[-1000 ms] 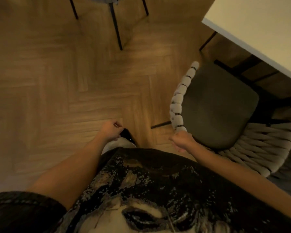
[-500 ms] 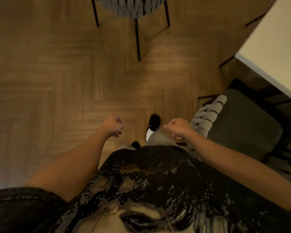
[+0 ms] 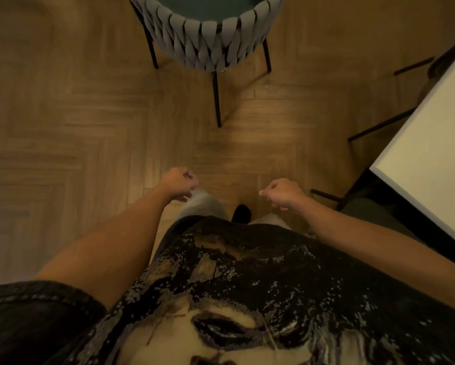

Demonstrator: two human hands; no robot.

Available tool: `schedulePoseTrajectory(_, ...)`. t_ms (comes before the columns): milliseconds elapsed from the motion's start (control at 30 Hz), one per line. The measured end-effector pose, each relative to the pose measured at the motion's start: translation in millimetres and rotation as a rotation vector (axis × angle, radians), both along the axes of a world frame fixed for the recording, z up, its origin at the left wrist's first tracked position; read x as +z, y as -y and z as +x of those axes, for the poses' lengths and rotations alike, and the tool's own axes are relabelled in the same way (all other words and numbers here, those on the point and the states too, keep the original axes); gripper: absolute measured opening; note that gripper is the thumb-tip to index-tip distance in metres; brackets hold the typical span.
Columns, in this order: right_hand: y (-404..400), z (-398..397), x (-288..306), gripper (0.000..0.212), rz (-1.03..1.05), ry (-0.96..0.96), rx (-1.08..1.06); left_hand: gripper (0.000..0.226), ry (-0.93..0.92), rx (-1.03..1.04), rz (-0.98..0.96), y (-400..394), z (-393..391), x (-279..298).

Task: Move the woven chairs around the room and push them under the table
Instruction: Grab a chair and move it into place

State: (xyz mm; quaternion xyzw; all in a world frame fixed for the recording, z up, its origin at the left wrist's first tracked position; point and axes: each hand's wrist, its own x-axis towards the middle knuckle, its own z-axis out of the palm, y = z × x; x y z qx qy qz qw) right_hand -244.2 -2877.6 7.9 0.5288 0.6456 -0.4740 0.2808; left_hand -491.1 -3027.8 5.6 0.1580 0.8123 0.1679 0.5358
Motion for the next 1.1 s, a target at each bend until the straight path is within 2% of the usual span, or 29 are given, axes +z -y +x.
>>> schedulePoseTrajectory(367, -163, -114, 1, 0.033, 0.065, -0.028, 0.024, 0.004, -0.010, -0.033, 0.068, -153, -109, -17)
schedulePoseTrajectory(600, -257, -200, 19, 0.036, 0.114, -0.039, 0.008, 0.012, 0.014, -0.092, 0.069, -259, -177, -4)
schedulePoseTrajectory(800, -320, -257, 24, 0.029, 0.122, -0.066, 0.092, 0.012, -0.004, -0.114, 0.121, -333, -212, 8)
schedulePoseTrajectory(933, -369, -292, 21, 0.034, 0.150, -0.101, 0.151, 0.007, 0.020, -0.027, 0.173, -383, -221, 11)
schedulePoseTrajectory(1033, -410, -315, 17, 0.022, 0.198, -0.133, 0.228, 0.007, 0.030, 0.092, 0.208, -417, -227, 9)
schedulePoseTrajectory(1100, -439, -328, 13, 0.018, 0.209, -0.158, 0.289, 0.008, -0.022, 0.101, 0.196, -437, -230, 3)
